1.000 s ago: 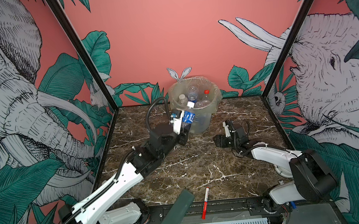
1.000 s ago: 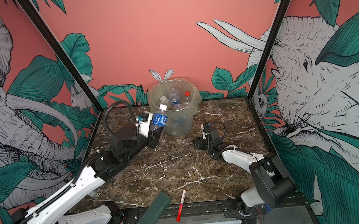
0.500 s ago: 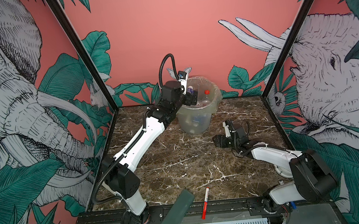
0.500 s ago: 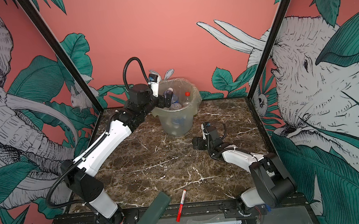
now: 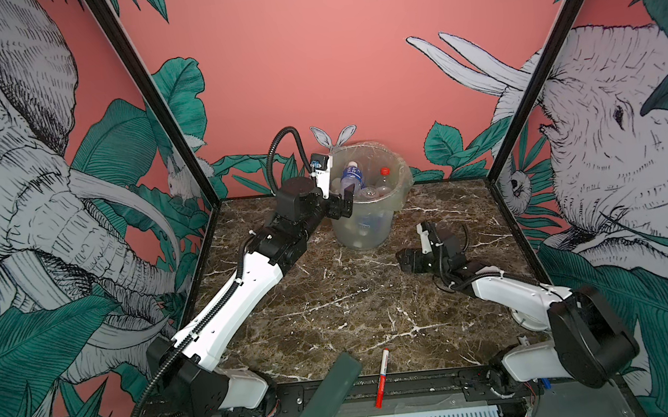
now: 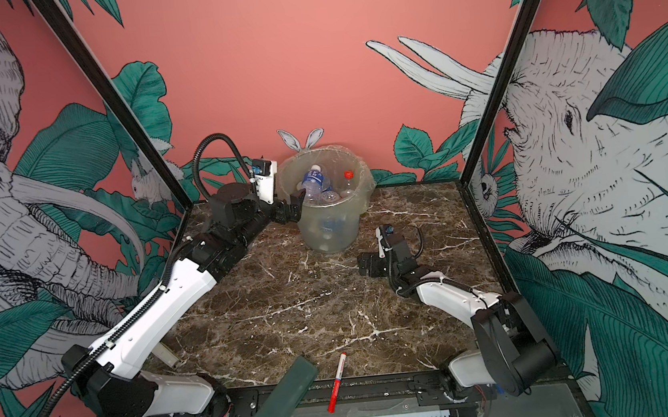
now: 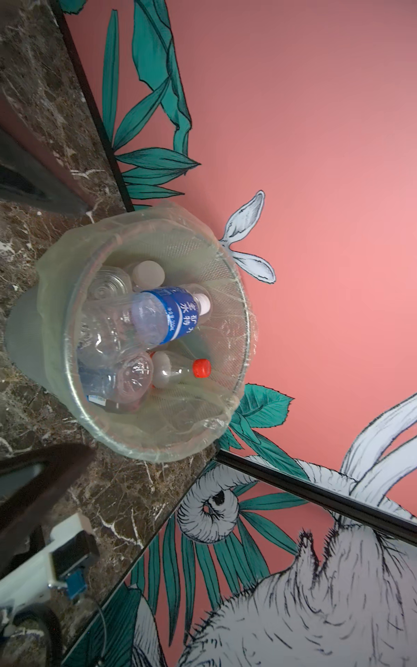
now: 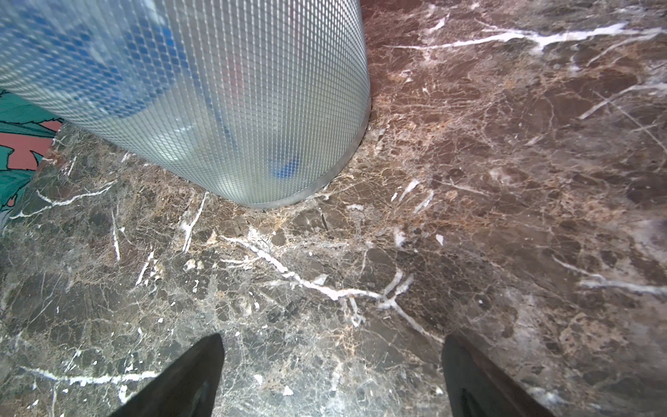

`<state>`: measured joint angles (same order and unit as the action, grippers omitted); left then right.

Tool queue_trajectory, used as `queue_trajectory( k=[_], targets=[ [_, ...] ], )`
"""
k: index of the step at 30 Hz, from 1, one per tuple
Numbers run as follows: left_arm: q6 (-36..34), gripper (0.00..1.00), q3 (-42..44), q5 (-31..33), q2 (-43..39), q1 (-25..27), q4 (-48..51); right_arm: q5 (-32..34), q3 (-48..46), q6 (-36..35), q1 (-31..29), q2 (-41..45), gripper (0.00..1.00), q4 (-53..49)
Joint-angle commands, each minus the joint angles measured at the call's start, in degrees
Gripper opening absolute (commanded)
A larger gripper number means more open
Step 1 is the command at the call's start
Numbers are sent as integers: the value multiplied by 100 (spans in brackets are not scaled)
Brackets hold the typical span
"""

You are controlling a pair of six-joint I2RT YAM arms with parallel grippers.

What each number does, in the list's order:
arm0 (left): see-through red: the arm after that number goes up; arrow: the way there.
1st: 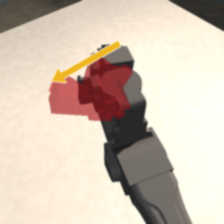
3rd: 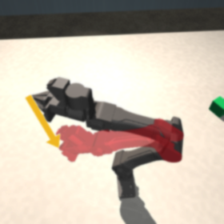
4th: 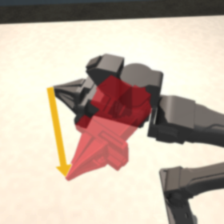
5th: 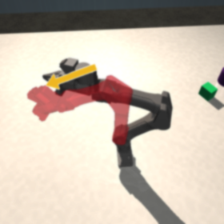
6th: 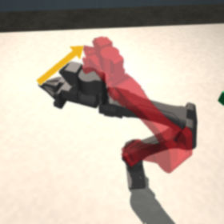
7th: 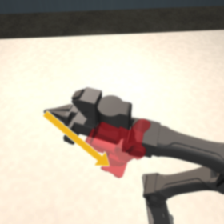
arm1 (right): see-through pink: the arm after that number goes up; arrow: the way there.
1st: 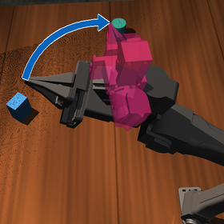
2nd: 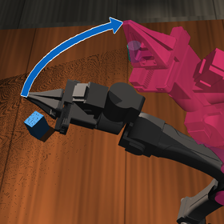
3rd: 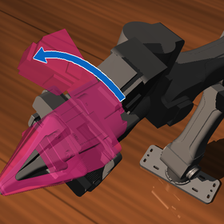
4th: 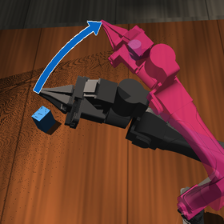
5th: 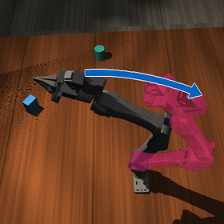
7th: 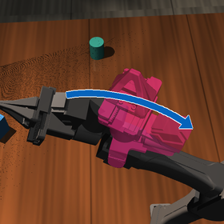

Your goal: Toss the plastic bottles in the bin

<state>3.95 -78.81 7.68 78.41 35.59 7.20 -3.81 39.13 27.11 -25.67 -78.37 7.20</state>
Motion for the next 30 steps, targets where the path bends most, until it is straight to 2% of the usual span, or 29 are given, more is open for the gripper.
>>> queue_trajectory(
  k=[1,7,15,22,30],
  targets=[
    [305,100,479,-17,-262,-231,-115,187,-75,-126,43,117,99,54],
    [1065,100,1546,-758,-686,-890,-482,404,-59,-245,40,119,99,-41],
    [1793,99,2679,-1144,-1068,-1447,-800,707,-77,-360,77,185,99,-104],
    [1713,100,3126,-1029,-1268,-1546,-780,814,-38,-457,106,227,99,-188],
    [1453,100,3345,-530,-1595,-1692,-642,870,141,-527,111,451,99,-556]
  ],
)
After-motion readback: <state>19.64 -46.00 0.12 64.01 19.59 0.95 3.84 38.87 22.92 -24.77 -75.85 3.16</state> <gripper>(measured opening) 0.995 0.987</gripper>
